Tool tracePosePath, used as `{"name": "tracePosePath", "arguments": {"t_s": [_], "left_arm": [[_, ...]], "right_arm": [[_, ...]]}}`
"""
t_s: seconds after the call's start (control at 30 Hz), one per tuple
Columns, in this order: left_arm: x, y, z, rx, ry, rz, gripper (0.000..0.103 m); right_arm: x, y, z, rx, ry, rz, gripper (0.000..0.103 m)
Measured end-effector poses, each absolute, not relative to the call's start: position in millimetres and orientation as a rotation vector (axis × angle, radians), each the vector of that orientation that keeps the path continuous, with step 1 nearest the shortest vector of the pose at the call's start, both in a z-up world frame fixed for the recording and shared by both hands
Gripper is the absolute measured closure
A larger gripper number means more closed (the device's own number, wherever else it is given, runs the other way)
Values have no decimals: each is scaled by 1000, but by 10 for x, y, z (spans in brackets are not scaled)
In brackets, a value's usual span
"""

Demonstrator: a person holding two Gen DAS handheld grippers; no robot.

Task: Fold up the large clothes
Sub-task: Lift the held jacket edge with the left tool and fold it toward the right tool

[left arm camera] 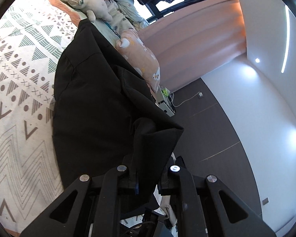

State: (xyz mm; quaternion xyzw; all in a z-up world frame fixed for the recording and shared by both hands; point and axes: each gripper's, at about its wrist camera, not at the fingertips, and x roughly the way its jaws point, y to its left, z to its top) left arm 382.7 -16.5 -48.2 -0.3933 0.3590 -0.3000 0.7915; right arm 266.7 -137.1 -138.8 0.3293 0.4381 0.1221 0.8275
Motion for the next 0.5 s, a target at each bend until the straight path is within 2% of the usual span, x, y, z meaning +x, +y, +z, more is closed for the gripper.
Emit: {"name": "tracePosePath", "arguments": {"t_s": [0.33,0.4,0.5], "left_arm": [[3978,-916,-404,-772,847,-726,89],[4036,-1126,-471,-758,877,-744,90],[4109,-1432,-621,-737,934,-766,90]], "right_arm": [[2536,-1928,-1140,736,869,311,67],[2442,-2125,-1086,758,838,285,61],[2257,-2475,-1031,799,786,229,60]]}}
